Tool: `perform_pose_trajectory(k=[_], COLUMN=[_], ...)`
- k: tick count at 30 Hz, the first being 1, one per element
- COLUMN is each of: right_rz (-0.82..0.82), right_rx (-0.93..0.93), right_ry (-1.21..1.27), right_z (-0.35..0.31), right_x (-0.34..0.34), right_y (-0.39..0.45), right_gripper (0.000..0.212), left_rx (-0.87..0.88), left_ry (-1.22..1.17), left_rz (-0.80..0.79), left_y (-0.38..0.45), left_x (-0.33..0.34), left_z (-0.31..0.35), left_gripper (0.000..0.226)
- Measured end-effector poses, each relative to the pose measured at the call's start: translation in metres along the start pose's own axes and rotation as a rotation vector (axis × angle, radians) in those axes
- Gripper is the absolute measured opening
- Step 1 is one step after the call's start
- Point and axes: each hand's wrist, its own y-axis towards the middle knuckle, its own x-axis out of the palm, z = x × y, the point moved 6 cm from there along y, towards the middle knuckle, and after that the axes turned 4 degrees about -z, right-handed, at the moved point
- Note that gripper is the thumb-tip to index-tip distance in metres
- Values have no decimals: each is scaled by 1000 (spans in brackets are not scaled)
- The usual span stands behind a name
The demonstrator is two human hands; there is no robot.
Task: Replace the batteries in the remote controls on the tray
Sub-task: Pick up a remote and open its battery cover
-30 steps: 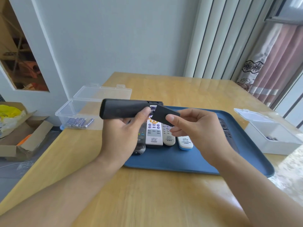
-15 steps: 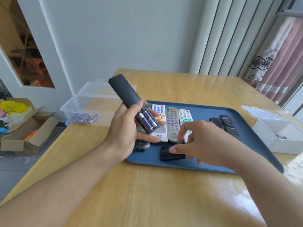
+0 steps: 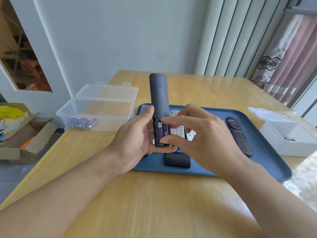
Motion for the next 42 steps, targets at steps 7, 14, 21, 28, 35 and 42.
perform_pose_trajectory(k=[7, 14, 21, 28, 35, 42], right_rz=[-14, -10, -121, -199, -244, -252], right_rx=[-15, -17, -19, -8, -16, -9], right_ry=[9, -10, -86, -87, -110, -81], right_z=[1, -1, -10, -8, -7, -8], right_x=[3, 3, 10, 13, 14, 15], right_y=[0, 1, 1, 5, 4, 3], right_gripper=[38, 34, 51, 53, 52, 50], left_rx=[7, 10, 24, 18, -11, -17], left_ry=[14, 16, 74, 135, 121, 121], left_rz=[5, 4, 13, -10, -12, -16], left_y=[1, 2, 2, 2, 2, 2], left_x=[-1, -1, -4, -1, 0, 2], left_z=[-1, -2, -3, -10, -13, -13], left_gripper=[50, 50, 53, 52, 49, 49])
